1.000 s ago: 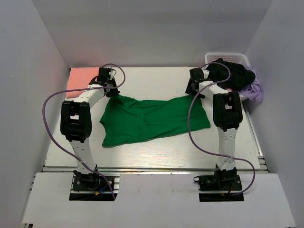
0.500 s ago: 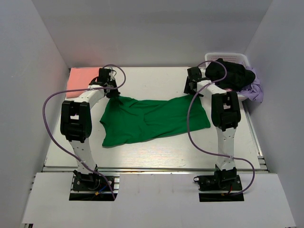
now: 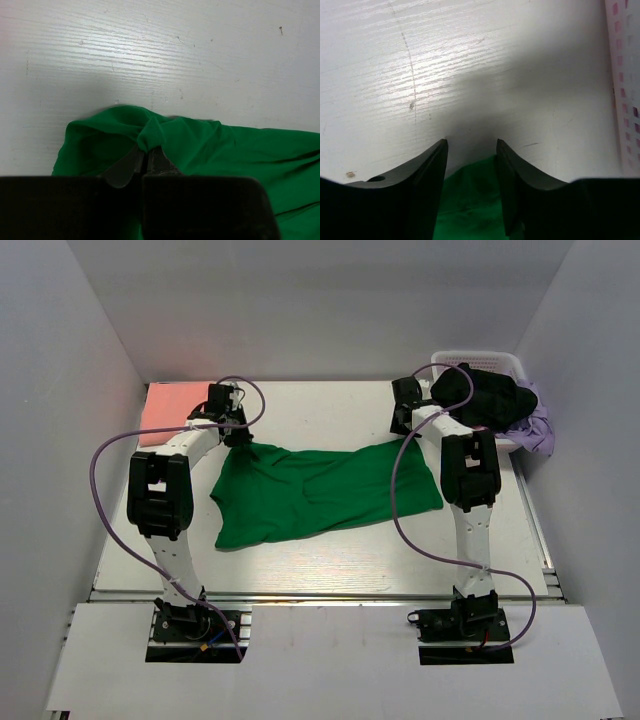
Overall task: Fold and stack the t-shirts
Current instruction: Grap the side of the flattened tshirt furthest away from the robot with both arms
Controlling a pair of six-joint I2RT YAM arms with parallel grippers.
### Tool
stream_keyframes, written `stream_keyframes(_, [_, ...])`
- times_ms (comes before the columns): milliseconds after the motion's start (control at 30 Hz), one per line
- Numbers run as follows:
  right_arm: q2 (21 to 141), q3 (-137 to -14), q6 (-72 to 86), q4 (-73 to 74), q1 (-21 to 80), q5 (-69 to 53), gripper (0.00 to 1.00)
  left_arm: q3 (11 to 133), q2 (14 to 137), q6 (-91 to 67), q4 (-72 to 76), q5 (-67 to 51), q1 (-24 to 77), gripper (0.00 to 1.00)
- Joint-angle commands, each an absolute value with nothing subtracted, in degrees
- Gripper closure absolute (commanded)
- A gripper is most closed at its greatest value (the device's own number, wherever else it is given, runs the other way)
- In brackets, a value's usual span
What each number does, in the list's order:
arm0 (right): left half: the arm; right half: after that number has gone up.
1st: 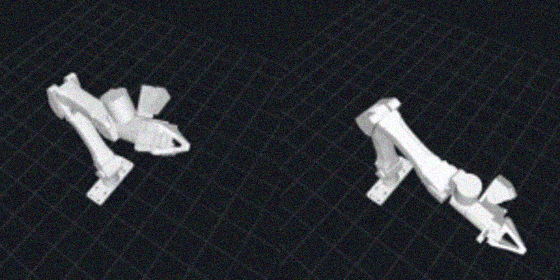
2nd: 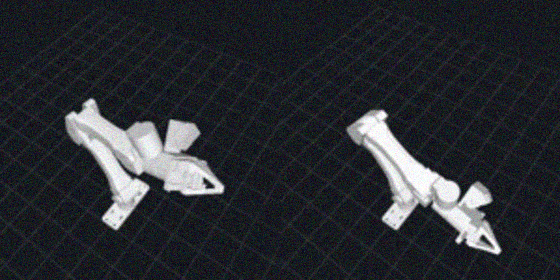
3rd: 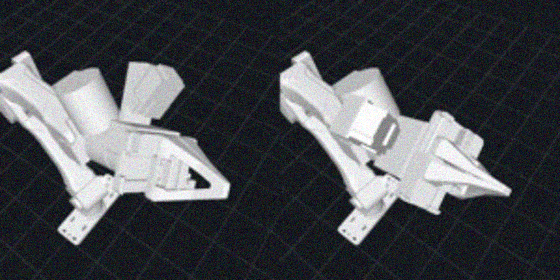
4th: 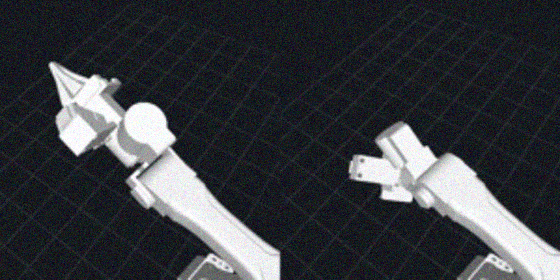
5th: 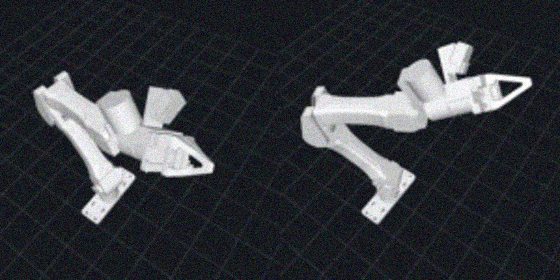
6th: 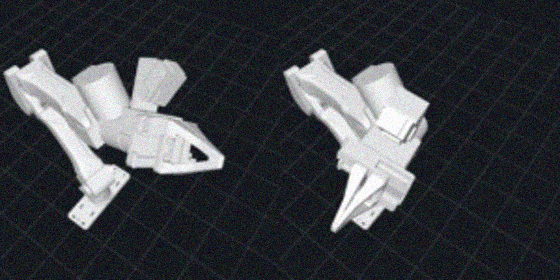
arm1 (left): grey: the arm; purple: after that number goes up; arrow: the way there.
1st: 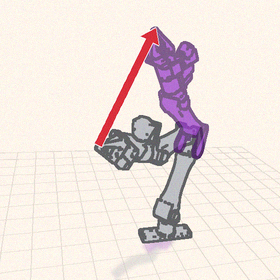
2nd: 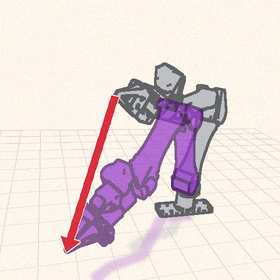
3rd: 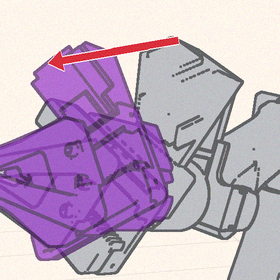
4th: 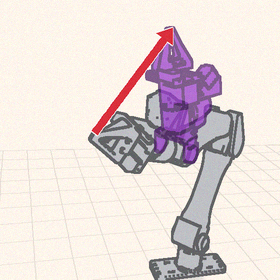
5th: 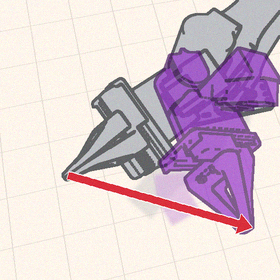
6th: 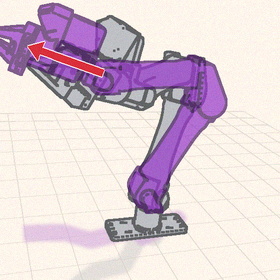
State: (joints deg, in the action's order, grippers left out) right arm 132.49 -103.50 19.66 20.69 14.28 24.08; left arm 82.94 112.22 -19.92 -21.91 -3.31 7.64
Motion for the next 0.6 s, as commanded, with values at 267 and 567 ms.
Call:
stream_keyframes(267, [128.2,-101.1,24.3,24.2,14.2,28.1,1.0,82.4,105.8,-19.3,-22.8,-4.1,8.3,1.0])
stream_keyframes(567, [122.5,-97.8,22.7,22.9,14.2,29.8,1.0,69.1,93.5,-22.9,-23.3,-5.4,8.3,1.0])
